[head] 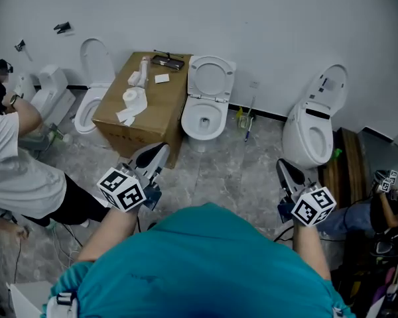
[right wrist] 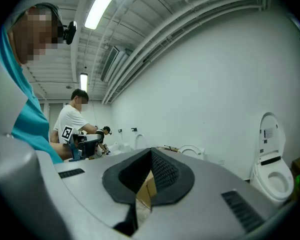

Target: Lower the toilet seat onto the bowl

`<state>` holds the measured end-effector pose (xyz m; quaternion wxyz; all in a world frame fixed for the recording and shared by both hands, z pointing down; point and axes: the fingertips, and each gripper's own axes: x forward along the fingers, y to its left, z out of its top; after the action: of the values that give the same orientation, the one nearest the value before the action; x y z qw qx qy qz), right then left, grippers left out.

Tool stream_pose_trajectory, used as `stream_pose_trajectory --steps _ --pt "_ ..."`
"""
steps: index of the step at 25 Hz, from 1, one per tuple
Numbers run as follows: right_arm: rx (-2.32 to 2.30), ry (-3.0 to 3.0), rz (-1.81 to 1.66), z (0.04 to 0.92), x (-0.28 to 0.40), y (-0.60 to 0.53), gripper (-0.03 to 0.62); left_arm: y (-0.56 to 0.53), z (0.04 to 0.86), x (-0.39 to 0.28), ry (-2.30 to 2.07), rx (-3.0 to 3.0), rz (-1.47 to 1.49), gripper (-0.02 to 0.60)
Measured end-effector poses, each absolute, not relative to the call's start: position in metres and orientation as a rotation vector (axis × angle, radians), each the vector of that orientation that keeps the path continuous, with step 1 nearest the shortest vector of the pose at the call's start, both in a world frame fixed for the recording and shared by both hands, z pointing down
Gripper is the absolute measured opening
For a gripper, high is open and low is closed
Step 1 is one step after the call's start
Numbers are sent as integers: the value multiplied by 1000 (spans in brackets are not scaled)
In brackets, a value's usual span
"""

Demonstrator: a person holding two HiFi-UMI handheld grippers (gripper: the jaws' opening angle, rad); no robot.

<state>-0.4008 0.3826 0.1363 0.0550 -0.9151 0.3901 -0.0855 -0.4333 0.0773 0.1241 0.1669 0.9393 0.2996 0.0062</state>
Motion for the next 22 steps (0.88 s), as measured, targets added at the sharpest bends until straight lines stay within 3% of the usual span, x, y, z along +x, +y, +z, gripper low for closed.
stream_pose_trajectory --steps 12,22 --pt "-2769 1266 -278 134 -383 424 -11 155 140 -412 896 2636 56 -6" --pt "-2802 1181 -311 140 -304 395 -11 128 146 -316 977 2578 49 -6"
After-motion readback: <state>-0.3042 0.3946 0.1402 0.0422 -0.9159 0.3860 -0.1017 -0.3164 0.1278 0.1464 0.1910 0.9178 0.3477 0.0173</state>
